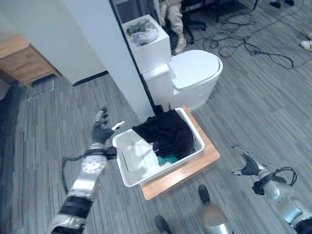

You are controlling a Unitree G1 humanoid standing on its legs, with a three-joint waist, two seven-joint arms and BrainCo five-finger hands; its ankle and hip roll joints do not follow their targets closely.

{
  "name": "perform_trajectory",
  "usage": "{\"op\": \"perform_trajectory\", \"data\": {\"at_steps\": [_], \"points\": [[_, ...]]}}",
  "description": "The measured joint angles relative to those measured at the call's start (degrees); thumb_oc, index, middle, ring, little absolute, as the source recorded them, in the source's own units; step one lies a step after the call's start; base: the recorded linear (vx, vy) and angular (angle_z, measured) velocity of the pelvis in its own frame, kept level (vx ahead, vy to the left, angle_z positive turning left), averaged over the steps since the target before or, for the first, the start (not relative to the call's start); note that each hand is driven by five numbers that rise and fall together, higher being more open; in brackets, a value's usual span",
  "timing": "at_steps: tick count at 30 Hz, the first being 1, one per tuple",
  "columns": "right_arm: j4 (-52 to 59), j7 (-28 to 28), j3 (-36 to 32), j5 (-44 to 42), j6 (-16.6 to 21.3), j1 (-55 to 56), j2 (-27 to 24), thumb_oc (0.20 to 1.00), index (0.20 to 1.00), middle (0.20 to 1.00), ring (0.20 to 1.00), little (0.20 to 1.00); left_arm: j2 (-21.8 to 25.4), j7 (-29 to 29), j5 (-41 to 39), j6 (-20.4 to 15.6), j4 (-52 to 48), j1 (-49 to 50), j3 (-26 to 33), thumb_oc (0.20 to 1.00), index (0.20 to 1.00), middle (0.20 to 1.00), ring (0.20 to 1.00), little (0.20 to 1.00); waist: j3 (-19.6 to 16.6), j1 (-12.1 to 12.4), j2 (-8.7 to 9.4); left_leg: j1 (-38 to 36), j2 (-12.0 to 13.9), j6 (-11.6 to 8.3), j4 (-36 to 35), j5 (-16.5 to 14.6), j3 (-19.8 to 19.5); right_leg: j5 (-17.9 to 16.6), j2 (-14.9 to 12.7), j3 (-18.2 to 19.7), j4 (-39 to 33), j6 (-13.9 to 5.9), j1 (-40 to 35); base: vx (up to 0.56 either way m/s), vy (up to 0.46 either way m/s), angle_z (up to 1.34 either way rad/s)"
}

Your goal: Tidy up the quilt and then pick up the clothes from the bed and put them into the laundry hamper.

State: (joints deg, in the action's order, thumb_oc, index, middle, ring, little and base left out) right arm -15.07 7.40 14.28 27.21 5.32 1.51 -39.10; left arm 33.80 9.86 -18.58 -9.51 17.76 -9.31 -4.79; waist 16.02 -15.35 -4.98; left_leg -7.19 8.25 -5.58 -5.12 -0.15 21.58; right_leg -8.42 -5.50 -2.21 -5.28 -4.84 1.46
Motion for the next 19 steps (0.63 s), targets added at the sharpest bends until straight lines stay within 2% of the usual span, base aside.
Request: {"op": "perform_trajectory", "data": {"at_steps": [1, 4, 5, 6, 9, 10, 15, 17, 19], "points": [[-2.7, 0.1, -1.5, -1.3, -0.1, -0.5, 2.2, 1.000, 1.000, 1.000, 1.000, 1.000, 0.3, 0.0, 1.2, -0.1, 2.2, 0.5, 1.5, 1.000, 1.000, 1.000, 1.000, 1.000, -0.2, -0.2, 0.36, -0.2, 0.1, -0.01, 0.0, 0.0, -0.3, 0.1, 0.0, -0.5, 0.0, 0.12, -0.4, 0.00, 0.031, 0.17], [-11.1, 0.7, -3.8, -4.5, -1.3, -0.4, 6.6, 1.000, 1.000, 1.000, 1.000, 1.000, 0.3, -0.4, 3.8, 0.1, 10.5, 6.7, 3.1, 1.000, 1.000, 1.000, 1.000, 1.000, -1.1, 1.2, 1.46, -1.1, 0.1, -0.14, 0.0, -0.1, -0.4, 0.4, -0.1, -0.7, 0.0, 0.17, -1.5, 0.02, 0.035, 0.04], [-14.3, 1.3, -4.3, -6.2, -2.2, 0.4, 8.2, 1.000, 1.000, 1.000, 1.000, 1.000, -0.3, -0.7, 5.5, 2.1, 15.6, 9.4, 3.0, 1.000, 1.000, 1.000, 1.000, 1.000, -1.8, 1.4, 1.94, -1.4, 0.1, -0.32, 0.0, -0.4, -0.4, 0.8, -0.1, -0.8, 0.0, 0.21, -1.8, 0.02, 0.031, 0.03], [-15.6, 1.5, -5.0, -7.4, -2.7, 1.1, 9.4, 1.000, 1.000, 1.000, 1.000, 1.000, -0.8, -0.8, 6.5, 2.6, 17.3, 12.1, 3.3, 1.000, 1.000, 1.000, 1.000, 1.000, -2.1, 1.5, 2.23, -1.3, 0.1, -0.34, 0.0, -0.4, -0.6, 0.9, -0.1, -0.9, 0.0, 0.20, -1.9, 0.02, 0.039, 0.03], [-19.3, 2.3, -7.0, -11.2, -3.6, 3.2, 12.3, 1.000, 1.000, 1.000, 1.000, 1.000, -5.4, -0.8, 6.5, 4.4, 23.3, 16.7, 4.6, 1.000, 1.000, 1.000, 1.000, 1.000, -3.0, 1.8, 2.91, -1.5, 0.0, -0.32, 0.0, -0.5, -0.8, 1.0, -0.3, -1.0, 0.0, 0.21, -2.2, 0.01, 0.033, 0.04], [-23.7, 2.4, -8.0, -14.0, -4.3, 2.9, 15.1, 1.000, 1.000, 1.000, 1.000, 1.000, -9.3, -1.4, 7.8, 5.0, 28.9, 18.9, 4.4, 1.000, 1.000, 1.000, 1.000, 1.000, -3.8, 1.6, 3.16, -2.0, 0.0, -0.30, 0.0, -0.8, -1.1, 1.4, -0.3, -1.0, 0.0, 0.10, -2.7, 0.00, 0.030, 0.10], [-38.2, 2.7, -8.2, -21.8, -5.4, 0.6, 20.6, 1.000, 1.000, 1.000, 1.000, 1.000, -20.7, -1.7, 8.3, 6.0, 48.7, 20.2, 3.0, 1.000, 1.000, 1.000, 1.000, 1.000, -6.4, 2.6, 3.27, -1.2, 0.1, 0.17, 0.0, -1.2, -1.6, 2.3, -0.3, -1.3, 0.0, 0.35, -2.5, 0.01, 0.014, 0.04], [-48.5, 2.9, -8.0, -24.2, -5.9, -2.0, 23.5, 1.000, 1.000, 1.000, 1.000, 1.000, -22.9, -1.8, 8.3, 6.3, 52.3, 19.3, 1.5, 1.000, 1.000, 1.000, 1.000, 1.000, -7.0, 3.9, 3.58, -1.1, 0.2, 0.22, 0.0, -1.2, -1.8, 2.4, -0.2, -1.5, 0.0, 0.42, -2.4, 0.01, -0.014, 0.07], [-53.7, 2.4, -6.5, -25.7, -6.3, -2.5, 25.1, 1.000, 1.000, 1.000, 1.000, 1.000, -22.9, -2.1, 8.4, 6.4, 53.0, 18.4, 0.1, 1.000, 1.000, 1.000, 1.000, 1.000, -7.1, 5.3, 3.83, -0.9, 0.2, 0.36, 0.0, -1.0, -2.1, 2.4, -0.2, -2.1, 0.0, 0.54, -2.5, 0.01, -0.021, 0.14]]}}
